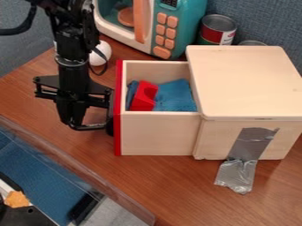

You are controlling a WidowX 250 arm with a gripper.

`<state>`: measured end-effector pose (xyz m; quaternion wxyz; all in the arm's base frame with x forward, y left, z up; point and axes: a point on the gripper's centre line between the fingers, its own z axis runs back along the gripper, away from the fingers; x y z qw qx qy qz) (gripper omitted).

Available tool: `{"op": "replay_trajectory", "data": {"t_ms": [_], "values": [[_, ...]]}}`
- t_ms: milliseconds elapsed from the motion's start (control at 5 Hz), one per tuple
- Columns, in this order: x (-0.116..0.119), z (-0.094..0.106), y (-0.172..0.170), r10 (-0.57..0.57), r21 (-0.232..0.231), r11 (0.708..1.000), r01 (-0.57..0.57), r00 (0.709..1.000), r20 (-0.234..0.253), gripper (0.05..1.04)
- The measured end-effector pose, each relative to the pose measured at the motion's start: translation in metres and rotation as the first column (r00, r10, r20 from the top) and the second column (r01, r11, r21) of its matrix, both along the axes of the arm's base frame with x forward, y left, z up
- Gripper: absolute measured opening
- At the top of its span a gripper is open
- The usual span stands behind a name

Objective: Open the drawer

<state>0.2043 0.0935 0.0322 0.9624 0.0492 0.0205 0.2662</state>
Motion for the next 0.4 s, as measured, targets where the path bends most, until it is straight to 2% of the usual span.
{"op": "replay_trajectory", "data": {"t_ms": [400], "values": [[-0.0015, -0.0034, -0.0088, 0.054, -0.006, 0.999, -0.054, 0.998, 0.014, 0.15]]}}
